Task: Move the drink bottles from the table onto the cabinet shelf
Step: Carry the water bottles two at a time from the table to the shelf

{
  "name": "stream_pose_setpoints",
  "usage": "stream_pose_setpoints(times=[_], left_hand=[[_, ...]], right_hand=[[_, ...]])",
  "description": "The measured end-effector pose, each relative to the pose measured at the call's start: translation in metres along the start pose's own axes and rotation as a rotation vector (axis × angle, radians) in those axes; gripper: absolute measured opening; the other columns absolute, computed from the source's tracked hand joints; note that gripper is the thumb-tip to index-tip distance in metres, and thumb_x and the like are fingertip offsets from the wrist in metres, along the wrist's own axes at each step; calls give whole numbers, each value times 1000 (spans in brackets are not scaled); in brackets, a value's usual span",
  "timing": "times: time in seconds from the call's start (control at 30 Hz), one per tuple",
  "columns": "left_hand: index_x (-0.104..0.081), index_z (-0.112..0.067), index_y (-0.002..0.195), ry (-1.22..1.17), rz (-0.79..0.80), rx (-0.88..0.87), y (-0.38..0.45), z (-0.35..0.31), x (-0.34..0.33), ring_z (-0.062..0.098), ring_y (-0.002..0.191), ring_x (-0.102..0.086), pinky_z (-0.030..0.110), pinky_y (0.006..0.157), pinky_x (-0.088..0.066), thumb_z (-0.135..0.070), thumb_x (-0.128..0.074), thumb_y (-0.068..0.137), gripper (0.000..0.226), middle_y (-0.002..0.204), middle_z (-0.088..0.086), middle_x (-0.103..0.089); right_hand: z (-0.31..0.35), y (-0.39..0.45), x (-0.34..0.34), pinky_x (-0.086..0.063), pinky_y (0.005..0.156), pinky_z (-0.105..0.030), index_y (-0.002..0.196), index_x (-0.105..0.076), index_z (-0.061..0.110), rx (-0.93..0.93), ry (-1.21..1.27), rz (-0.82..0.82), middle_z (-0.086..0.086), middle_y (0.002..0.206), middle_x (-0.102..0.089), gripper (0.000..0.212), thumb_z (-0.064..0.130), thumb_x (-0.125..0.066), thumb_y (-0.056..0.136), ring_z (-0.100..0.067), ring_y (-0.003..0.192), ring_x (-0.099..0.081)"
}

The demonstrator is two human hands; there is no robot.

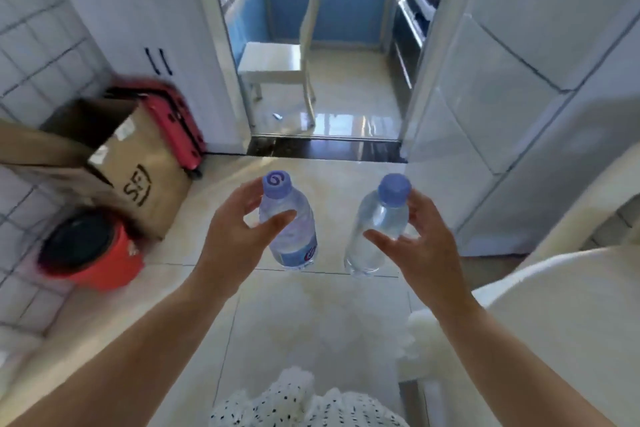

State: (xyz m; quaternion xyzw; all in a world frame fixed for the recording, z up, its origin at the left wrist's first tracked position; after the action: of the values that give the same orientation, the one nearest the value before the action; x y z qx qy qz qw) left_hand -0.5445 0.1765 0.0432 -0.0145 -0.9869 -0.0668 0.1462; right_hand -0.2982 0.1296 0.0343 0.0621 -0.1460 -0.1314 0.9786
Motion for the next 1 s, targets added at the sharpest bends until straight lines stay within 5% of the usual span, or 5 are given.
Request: stream_pose_setpoints(times=[0.17, 0.33, 0.53, 0.87, 1.0], left_hand=[[-64, -33, 115, -6, -180, 80, -32, 41, 163, 9, 107, -64, 26, 89, -48, -32, -76, 71, 45, 114, -10, -70], [-64, -28, 114, 14, -379, 133, -78, 71, 306, 3, 99, -66, 16, 80, -48, -12, -76, 79, 41, 109, -9, -71], [-58, -44, 99, 50, -673, 194, -144, 91, 439, -10, 89, -63, 4, 73, -46, -16, -75, 79, 38, 90, -33, -69], [-53, -51, 99, 164, -1093, 336, -223, 124, 616, -25, 94, -53, -4, 76, -38, -17, -69, 85, 40, 102, -34, -62], [-54, -50, 103, 196, -1248, 338, -233, 130, 690, -8, 106, -58, 10, 84, -41, -17, -69, 85, 41, 107, -31, -65]], right_hand=[[49, -15, -164, -51, 78, -10, 113, -51, 36, 74, 14, 227, 23, 107, -59, 60, 17, -82, 65, 8, 98, -58], [106, -46, -321, -49, 75, -8, 108, -51, 42, 138, 56, 483, 22, 107, -61, 60, 13, -82, 66, 10, 96, -58], [172, -87, -479, -50, 70, -9, 107, -55, 40, 206, 154, 800, 31, 98, -64, 58, 10, -81, 66, 10, 93, -60], [261, -145, -715, -48, 64, -5, 122, -53, 32, 326, 174, 1208, 16, 108, -65, 62, 21, -80, 67, 11, 90, -61], [299, -160, -801, -54, 89, -35, 112, -48, 51, 370, 218, 1346, 17, 117, -62, 62, 28, -81, 66, -9, 105, -63]])
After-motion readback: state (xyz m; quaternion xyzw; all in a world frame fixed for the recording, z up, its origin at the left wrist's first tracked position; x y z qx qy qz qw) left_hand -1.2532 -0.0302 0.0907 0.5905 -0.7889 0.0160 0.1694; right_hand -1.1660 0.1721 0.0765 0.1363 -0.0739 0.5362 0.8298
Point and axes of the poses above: each hand's wrist, its own y-axis towards the middle knuckle, its own x-axis out of the back of the hand, z = x × y, the point moved 10 cm from there along y, towards the middle knuckle
